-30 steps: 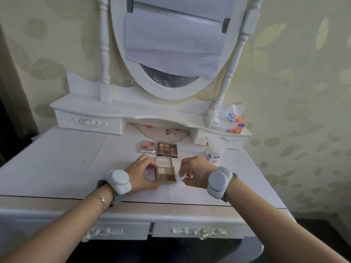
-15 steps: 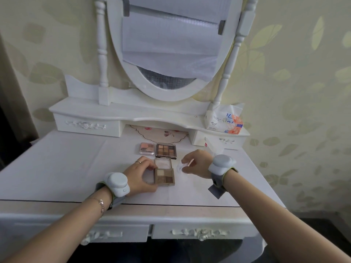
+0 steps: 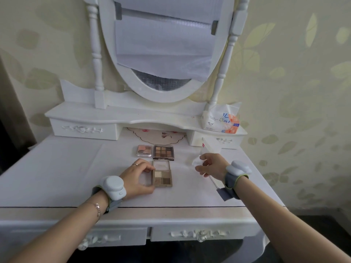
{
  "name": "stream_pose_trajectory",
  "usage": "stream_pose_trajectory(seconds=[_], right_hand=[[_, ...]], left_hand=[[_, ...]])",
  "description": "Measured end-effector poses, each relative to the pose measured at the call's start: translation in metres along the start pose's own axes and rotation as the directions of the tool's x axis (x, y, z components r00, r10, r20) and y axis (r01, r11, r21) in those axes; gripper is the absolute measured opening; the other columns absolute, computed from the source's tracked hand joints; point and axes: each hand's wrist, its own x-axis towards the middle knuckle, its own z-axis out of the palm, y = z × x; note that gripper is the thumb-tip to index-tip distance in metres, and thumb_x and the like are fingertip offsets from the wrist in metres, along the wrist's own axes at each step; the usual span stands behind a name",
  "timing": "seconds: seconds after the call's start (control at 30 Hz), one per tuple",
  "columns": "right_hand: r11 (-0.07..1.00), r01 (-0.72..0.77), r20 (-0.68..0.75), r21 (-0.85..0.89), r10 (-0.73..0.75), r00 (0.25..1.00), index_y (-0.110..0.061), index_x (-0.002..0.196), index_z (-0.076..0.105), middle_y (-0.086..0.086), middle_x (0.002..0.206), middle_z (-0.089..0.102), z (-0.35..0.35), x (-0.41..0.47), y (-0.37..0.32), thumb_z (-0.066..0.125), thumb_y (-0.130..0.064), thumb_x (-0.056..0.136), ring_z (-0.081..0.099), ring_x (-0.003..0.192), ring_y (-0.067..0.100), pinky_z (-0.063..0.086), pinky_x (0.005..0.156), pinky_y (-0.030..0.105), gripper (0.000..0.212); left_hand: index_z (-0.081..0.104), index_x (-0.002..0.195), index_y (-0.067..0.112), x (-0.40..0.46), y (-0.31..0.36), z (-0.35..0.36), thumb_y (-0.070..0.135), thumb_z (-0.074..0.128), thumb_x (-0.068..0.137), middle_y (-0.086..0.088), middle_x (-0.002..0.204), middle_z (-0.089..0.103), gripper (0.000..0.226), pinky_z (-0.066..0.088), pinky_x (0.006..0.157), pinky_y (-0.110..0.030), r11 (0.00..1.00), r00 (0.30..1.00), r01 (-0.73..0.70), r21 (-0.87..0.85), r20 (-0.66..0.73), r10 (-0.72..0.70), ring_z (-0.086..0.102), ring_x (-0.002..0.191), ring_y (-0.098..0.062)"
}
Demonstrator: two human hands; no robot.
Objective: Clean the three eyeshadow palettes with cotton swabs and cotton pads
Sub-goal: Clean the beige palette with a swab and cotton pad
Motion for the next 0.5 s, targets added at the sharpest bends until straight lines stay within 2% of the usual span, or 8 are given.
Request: stream_pose_trajectory(seconds=[0.13,0.27,0.5], right_hand=[[0.999,-0.005,-0.035,-0.035,0.004,0.999,-0.003,0.121,0.055,-0.001,0.068,0.054,-0.0009,0.0037,0.0042,0.069,-0.010,0.081,0.053,0.058,0.014,0.045,0.058,0.019,0.043],[0.994,0.004,0.019,-0.113,-0.002,1.000,-0.007,0.116,0.058,-0.004,0.072,0.053,0.0027,0.0023,0.0047,0.074,-0.020,0.078,0.049,0.054,0.008,0.039,0.053,0.014,0.043],[0.981,0.019,0.066,-0.193,-0.006,0.998,-0.009,0.120,0.055,-0.008,0.072,0.054,0.0067,0.0012,0.0043,0.077,-0.035,0.074,0.052,0.057,0.006,0.041,0.058,0.016,0.057]], left_hand=[[0.054,0.106,0.026,0.0000,0.0008,-0.0007,0.055,0.059,0.050,0.016,0.106,0.046,0.063,0.034,0.087,0.000,1.000,1.000,0.003,-0.002,0.008,-0.003,0.046,0.103,0.013],[0.052,0.105,0.029,0.0000,0.0005,-0.0007,0.055,0.059,0.050,0.016,0.108,0.047,0.062,0.033,0.088,0.000,1.000,1.000,0.003,0.010,0.014,-0.003,0.045,0.104,0.012],[0.053,0.105,0.028,0.0001,-0.0002,-0.0007,0.054,0.059,0.051,0.017,0.108,0.047,0.061,0.033,0.088,0.001,1.000,1.000,-0.006,0.006,0.010,0.006,0.046,0.102,0.014]])
